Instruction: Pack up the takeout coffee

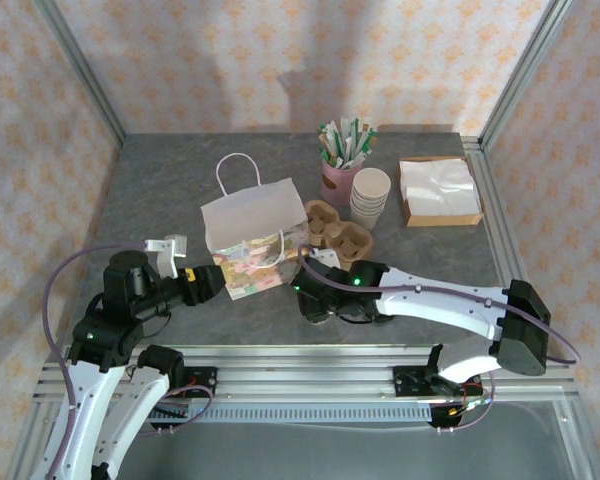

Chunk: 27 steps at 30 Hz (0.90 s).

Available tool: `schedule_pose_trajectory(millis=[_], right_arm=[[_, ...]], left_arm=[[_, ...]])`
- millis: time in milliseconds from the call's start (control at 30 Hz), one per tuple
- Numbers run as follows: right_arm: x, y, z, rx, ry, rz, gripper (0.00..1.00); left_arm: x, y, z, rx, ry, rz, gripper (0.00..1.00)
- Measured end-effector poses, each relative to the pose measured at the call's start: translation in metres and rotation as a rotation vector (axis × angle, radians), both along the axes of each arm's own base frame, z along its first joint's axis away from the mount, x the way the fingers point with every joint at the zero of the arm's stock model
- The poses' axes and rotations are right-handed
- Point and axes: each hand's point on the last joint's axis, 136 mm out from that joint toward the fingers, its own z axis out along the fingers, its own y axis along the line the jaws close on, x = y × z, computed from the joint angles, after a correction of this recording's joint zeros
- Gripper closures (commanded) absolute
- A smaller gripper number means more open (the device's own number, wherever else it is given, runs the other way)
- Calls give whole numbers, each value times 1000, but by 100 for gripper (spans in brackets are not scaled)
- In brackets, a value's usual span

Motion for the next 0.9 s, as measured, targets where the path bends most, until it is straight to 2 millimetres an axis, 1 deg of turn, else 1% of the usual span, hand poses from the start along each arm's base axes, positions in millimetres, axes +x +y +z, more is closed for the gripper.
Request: schedule_pose_trajectory(millis=[433,733,900], right_arm=[[0,-1,-8,86,13,-54,36],[3,3,-10,-11,31,-57,37],[4,5,-9,-16,32,-51,36]], left_arm=[[0,0,0,-2,2,2,32],[1,2,-1,2,3,14,32],[2,2,-1,5,3,18,32]])
